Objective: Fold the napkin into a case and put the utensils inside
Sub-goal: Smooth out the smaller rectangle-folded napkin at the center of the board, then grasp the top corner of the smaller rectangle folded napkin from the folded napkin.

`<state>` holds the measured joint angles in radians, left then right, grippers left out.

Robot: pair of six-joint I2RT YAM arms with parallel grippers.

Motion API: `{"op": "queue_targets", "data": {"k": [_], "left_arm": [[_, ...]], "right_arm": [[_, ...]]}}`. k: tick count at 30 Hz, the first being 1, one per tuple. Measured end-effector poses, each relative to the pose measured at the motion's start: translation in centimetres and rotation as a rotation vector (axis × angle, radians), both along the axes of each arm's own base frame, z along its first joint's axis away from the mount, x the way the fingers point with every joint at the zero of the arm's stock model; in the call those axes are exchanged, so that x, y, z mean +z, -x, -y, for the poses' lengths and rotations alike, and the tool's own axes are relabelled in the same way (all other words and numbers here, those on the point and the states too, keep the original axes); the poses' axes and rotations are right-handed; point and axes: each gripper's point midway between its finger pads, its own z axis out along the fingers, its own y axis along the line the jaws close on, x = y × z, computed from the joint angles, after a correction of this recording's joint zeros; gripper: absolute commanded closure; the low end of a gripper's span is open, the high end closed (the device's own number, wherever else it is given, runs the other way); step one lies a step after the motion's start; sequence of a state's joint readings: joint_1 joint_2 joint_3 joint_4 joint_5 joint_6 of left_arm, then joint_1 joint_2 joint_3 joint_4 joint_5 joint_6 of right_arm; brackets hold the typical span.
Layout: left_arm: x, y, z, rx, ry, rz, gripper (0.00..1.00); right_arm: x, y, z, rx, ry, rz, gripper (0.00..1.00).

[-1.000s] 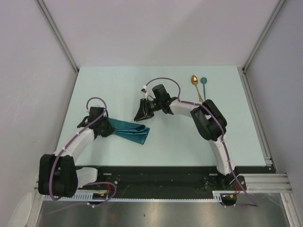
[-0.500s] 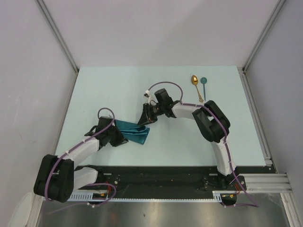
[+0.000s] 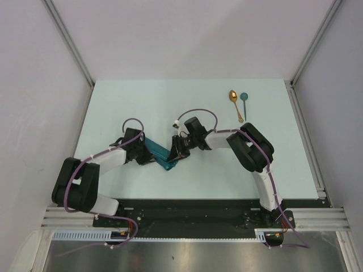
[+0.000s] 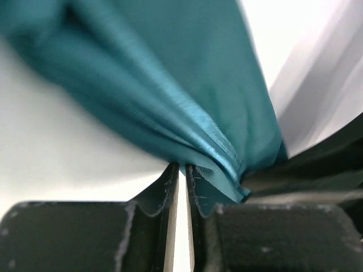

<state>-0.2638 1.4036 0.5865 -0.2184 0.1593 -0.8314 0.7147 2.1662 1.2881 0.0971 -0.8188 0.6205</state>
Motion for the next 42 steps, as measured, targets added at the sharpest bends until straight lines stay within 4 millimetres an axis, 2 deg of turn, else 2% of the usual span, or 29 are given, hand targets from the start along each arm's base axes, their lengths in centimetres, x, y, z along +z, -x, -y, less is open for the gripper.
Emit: {"op": "queue_targets", "data": {"k": [3, 6, 8, 11, 13, 16, 20, 22, 24, 26, 30, 32, 37, 42], "left_arm": [[0.1, -1.3, 0.0, -0.012, -0.028, 0.004, 0.85], [0.1, -1.4, -0.1, -0.022, -0.042, 0.011, 0.77], [0.1, -1.0, -0.3, -0.029, -0.051, 0.022, 0.68], [0.5, 0.9, -1.2, -0.034, -0.069, 0.032, 0.62], [1.1, 1.9, -1.8, -0.034, -0.085, 0.029, 0.6], [2.2, 1.7, -2.8, -0.007, -0.077, 0.049, 0.6], [2.9, 0.0, -5.0, 0.083, -0.029, 0.048, 0.67], [3.1, -1.1, -5.5, 0.103, -0.018, 0.037, 0.69], [3.4, -2.3, -5.6, 0.107, -0.011, 0.04, 0.7], [3.9, -3.4, -5.7, 0.112, -0.005, 0.052, 0.67], [5.1, -5.4, -6.4, 0.137, -0.018, 0.086, 0.62], [5.5, -6.4, -6.9, 0.154, -0.034, 0.099, 0.62], [6.1, -8.3, -8.1, 0.16, -0.099, 0.114, 0.73], [6.9, -11.5, -8.9, 0.115, -0.168, 0.128, 0.73]], "right_arm": [[-0.4, 0.9, -0.1, 0.006, 0.004, -0.013, 0.72], [-0.3, 1.5, -0.6, 0.015, -0.003, -0.008, 0.72], [-0.1, 1.9, -0.9, 0.021, -0.005, -0.004, 0.72], [-0.1, 2.8, -1.5, 0.038, -0.001, -0.002, 0.72], [-0.1, 3.2, -1.6, 0.046, 0.003, 0.001, 0.71], [0.1, 3.4, -1.6, 0.066, 0.02, 0.019, 0.69], [1.5, 1.9, -1.7, 0.062, 0.03, 0.079, 0.62], [2.7, 0.6, -1.8, 0.051, 0.027, 0.121, 0.59], [4.0, -1.0, -2.2, 0.038, 0.027, 0.175, 0.51], [5.0, -2.4, -2.4, 0.028, 0.033, 0.229, 0.45], [6.2, -4.6, -2.4, 0.005, 0.071, 0.321, 0.44], [6.5, -5.5, -2.7, -0.001, 0.083, 0.358, 0.52], [6.5, -7.7, -3.9, -0.045, 0.08, 0.381, 0.75], [4.8, -9.7, -6.3, -0.111, 0.032, 0.315, 0.82]]}}
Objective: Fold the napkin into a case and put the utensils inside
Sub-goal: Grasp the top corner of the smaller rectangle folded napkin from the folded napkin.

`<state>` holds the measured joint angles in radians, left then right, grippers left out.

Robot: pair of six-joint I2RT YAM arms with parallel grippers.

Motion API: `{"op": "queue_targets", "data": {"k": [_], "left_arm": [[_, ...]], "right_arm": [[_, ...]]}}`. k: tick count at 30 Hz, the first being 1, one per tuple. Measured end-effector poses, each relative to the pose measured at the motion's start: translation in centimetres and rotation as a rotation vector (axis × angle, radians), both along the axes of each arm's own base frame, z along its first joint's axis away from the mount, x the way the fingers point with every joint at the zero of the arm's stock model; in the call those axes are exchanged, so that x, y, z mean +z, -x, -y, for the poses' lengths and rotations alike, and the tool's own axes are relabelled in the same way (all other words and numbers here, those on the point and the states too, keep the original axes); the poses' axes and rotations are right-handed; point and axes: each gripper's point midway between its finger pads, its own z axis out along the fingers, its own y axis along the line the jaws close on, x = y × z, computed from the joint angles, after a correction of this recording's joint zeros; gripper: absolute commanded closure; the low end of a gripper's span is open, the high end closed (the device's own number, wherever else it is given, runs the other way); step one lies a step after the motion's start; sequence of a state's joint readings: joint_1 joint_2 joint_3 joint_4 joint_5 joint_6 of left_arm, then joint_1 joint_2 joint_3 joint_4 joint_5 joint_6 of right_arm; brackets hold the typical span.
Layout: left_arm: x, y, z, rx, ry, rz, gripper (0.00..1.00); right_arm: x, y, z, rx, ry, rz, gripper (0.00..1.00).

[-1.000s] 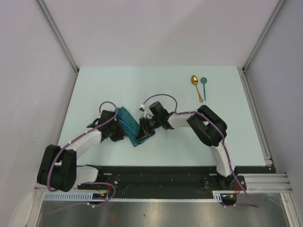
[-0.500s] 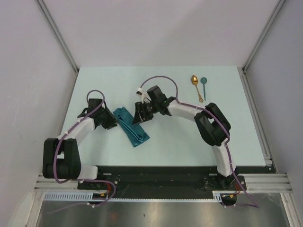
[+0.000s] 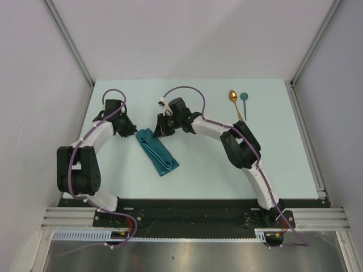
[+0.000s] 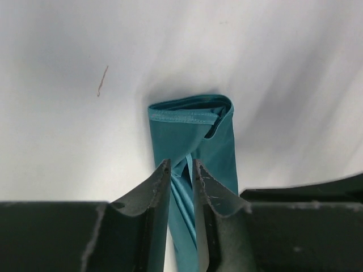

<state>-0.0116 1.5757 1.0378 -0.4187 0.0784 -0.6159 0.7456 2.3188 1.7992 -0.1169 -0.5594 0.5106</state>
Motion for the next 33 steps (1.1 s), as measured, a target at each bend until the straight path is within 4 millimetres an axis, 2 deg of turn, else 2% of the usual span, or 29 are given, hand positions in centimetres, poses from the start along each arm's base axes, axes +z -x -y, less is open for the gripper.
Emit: {"op": "queue_targets", "data": {"k": [4, 7, 13, 17, 26, 29, 33], "left_arm": [[0.1, -1.4, -0.1, -0.044, -0.048, -0.021, 0.72], [-0.1, -2.1, 0.3, -0.086, -0.085, -0.041, 0.71], [-1.3, -1.4, 2.3, -0.181, -0.16, -0.108, 0.71], [-1.9, -0.8, 2.8, -0.213, -0.218, -0.14, 0.75], [-2.6, -0.4, 1.8, -0.212, -0.311, -0.182, 0.76], [-3.1, -0.6, 1.6, -0.209, -0.323, -0.195, 0.79], [-3.2, -0.7, 1.5, -0.206, -0.331, -0.202, 0.94]], "right_arm": [[-1.8, -1.2, -1.6, -0.051, -0.042, -0.068, 0.87], [-2.3, -1.8, -2.4, -0.086, -0.073, -0.111, 0.88], [-1.6, -2.7, -3.8, -0.136, -0.155, -0.169, 0.91], [-1.6, -3.0, -4.2, -0.158, -0.184, -0.201, 0.92], [-1.4, -3.0, -4.6, -0.173, -0.205, -0.229, 0.94], [-1.7, -3.0, -4.7, -0.176, -0.205, -0.236, 0.94], [-2.4, -2.9, -4.6, -0.181, -0.198, -0.249, 0.95]]}}
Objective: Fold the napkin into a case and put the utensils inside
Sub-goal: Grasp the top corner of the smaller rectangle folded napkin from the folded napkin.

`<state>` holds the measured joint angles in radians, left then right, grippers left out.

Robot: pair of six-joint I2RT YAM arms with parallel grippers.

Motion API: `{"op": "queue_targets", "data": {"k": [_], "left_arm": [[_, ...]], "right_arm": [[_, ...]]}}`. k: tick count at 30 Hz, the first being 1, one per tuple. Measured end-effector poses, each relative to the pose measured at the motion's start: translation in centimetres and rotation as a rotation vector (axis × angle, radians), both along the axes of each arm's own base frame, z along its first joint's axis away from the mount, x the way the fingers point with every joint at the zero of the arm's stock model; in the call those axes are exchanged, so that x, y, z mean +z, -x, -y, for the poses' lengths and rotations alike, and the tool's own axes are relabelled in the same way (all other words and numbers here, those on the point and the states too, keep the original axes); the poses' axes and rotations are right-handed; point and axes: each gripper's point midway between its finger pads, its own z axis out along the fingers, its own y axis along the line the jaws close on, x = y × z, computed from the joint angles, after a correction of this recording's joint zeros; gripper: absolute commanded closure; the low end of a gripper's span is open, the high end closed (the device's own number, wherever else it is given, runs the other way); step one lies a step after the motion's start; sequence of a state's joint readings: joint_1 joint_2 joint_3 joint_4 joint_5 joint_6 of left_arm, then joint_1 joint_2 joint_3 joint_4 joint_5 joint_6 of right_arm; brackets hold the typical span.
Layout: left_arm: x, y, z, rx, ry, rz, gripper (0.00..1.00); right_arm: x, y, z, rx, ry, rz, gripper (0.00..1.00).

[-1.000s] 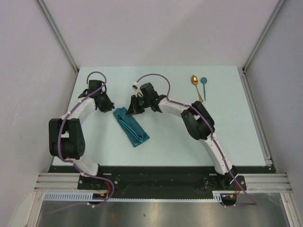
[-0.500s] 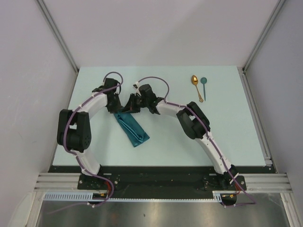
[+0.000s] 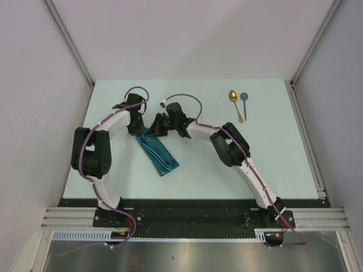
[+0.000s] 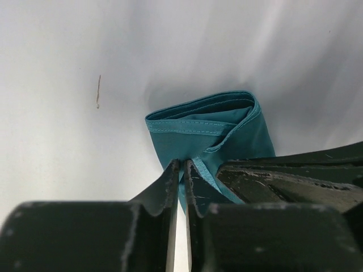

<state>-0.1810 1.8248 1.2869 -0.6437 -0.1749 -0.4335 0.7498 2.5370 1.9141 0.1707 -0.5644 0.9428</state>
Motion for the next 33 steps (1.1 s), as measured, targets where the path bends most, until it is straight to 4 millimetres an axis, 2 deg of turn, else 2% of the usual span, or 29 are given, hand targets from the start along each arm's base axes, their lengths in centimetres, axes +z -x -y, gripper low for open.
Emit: {"op": "queue_targets", "data": {"k": [4, 21, 27, 33], "left_arm": [[0.1, -0.2, 0.0, 0.0, -0.003, 0.004, 1.0], [-0.4, -0.1, 1.3, -0.038, 0.003, 0.019, 1.0], [-0.4, 0.0, 1.0, -0.028, -0.009, 0.019, 1.0], [-0.1, 0.1, 0.6, -0.008, -0.025, 0.028, 1.0]], "right_arm": [[-0.6, -0.2, -0.3, 0.002, 0.0, 0.0, 0.95], [-2.4, -1.2, -3.7, 0.022, -0.016, 0.022, 0.96], [-2.6, -1.1, -2.9, 0.025, -0.002, 0.014, 0.94], [-1.9, 0.8, 0.1, 0.035, 0.038, -0.016, 0.92]]}}
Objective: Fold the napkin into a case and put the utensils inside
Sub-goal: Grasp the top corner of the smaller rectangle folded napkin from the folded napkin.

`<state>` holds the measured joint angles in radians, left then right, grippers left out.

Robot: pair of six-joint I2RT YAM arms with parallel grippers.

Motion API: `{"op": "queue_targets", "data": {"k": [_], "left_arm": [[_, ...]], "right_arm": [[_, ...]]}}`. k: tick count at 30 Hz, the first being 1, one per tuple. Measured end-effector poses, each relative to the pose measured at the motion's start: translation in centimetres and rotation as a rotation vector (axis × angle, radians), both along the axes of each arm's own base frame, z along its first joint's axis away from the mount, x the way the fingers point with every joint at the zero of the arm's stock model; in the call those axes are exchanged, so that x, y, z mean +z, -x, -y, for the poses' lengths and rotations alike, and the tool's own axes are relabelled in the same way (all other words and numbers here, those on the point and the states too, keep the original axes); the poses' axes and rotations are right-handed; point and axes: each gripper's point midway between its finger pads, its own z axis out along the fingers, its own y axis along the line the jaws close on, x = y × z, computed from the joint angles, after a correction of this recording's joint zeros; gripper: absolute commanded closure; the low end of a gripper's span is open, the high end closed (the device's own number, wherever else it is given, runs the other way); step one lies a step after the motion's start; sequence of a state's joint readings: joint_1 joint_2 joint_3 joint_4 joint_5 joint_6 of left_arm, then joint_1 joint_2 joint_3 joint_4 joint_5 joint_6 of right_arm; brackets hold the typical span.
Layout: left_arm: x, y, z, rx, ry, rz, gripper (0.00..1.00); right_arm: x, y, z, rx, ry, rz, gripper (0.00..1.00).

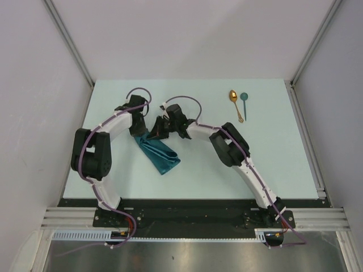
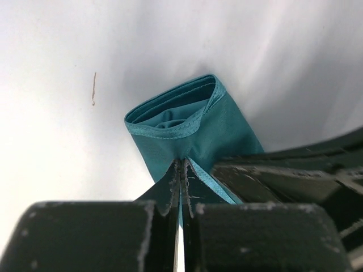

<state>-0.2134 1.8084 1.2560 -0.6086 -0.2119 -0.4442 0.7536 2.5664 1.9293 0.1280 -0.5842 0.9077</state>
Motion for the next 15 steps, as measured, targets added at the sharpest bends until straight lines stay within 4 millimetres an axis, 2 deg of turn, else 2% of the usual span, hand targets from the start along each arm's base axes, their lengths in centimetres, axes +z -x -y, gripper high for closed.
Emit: {"op": "queue_targets", "data": {"k": [5, 15], "left_arm": [[0.4, 0.0, -0.1, 0.002, -0.001, 0.012, 1.0], [0.6, 0.2, -0.1, 0.002, -0.001, 0.015, 1.0]], "right_arm": [[0.3, 0.9, 1.1, 0.007, 0.003, -0.008, 0.92], [0.5, 2.5, 0.1, 0.048, -0.017, 0.0, 0.93]]}}
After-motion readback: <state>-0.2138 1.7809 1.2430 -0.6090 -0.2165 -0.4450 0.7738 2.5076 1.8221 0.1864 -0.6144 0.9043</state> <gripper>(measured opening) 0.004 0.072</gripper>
